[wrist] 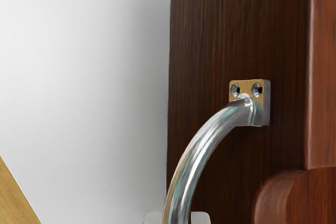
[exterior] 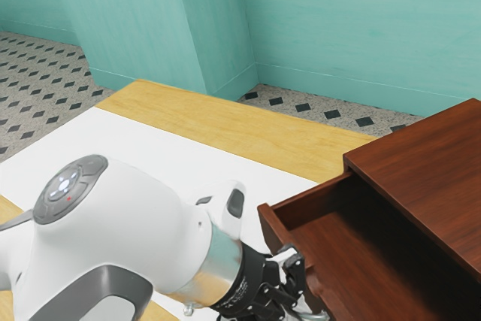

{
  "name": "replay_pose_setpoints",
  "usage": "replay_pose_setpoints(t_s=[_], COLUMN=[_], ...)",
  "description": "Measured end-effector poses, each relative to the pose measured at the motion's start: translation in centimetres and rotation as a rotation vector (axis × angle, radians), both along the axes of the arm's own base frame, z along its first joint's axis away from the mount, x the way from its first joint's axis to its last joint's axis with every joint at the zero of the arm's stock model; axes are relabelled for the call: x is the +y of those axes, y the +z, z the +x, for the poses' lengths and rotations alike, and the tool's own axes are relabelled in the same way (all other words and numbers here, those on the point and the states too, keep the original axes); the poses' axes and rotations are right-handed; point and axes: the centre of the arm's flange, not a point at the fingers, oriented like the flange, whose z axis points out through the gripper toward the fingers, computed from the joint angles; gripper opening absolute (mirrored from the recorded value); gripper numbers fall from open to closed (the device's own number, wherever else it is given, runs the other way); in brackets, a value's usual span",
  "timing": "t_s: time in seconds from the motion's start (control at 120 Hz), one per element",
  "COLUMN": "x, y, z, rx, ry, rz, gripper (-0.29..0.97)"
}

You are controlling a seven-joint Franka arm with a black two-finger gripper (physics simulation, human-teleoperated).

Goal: Pull the drawer handle with one arm to open the drawer

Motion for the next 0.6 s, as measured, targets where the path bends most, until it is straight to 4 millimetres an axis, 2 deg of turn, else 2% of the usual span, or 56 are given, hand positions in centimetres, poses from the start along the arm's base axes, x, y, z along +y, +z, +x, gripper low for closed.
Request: replay_pose_setpoints(t_s=[0.6], x=[0.7], y=[-0.1], z=[-1.5], rx=[-0.009], ry=[0.01], rz=[0.009], gripper=[-0.1])
